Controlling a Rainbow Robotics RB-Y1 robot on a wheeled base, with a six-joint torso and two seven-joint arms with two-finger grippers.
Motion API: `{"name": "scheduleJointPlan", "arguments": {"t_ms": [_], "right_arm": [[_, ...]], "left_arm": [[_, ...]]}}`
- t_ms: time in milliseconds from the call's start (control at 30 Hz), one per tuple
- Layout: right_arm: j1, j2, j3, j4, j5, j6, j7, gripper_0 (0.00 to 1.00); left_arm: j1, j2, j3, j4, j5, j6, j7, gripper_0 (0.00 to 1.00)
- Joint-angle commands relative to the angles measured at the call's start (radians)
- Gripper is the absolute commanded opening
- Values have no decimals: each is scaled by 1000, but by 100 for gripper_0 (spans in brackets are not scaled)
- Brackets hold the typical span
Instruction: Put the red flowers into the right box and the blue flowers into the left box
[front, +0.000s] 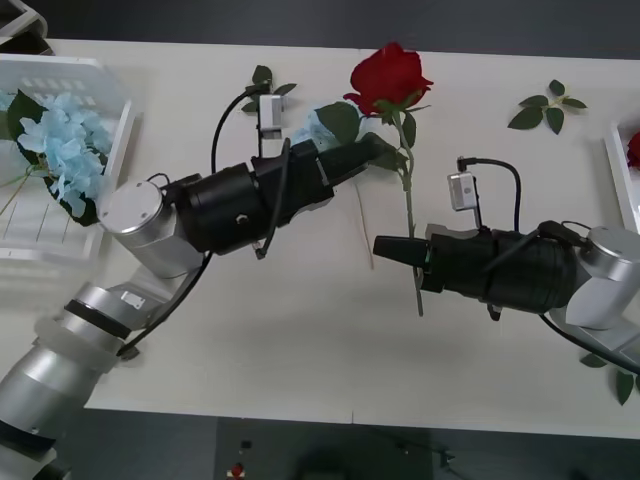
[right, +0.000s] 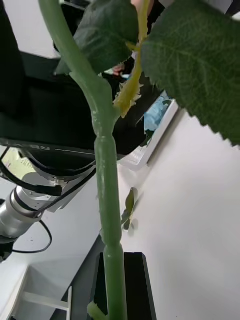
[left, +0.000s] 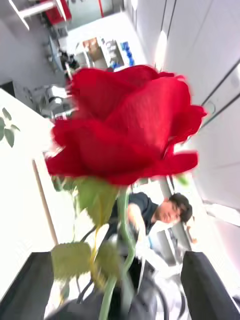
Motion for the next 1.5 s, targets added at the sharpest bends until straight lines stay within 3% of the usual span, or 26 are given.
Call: {"name": "scheduleJointPlan", "arguments": {"t_ms": [33,300,433,567,767,900,1200,1500], "right_arm": [[-20,-7,6,-21,-37,11,-16,0],[-51,-138,-23,-19,-63,-9,-16,0],[-74,-297,-46,-17,-63,-29,-16,0],[-83,-474,-46,27,-61,-46,-36,0],[-94,-638,-45,141,63,-84,-185,0],[-93,-721,-39,190,230,-165,-312,0],[-99,-755,-39,351,526,-168,-567,0],[-142,-744,-39,457,744,-150,-736,0]], "left_arm": [[38,104,52,-16,10,88,25,74],[44,268,199,21,-176,255,42,74],[-48,268,276,162,-326,371,45,73],[-142,248,284,286,-453,370,56,73],[-214,173,256,323,-622,269,223,74],[-258,135,153,322,-691,121,373,73],[-326,93,-128,322,-802,-210,669,74],[-375,66,-264,325,-1003,-330,907,74]]}}
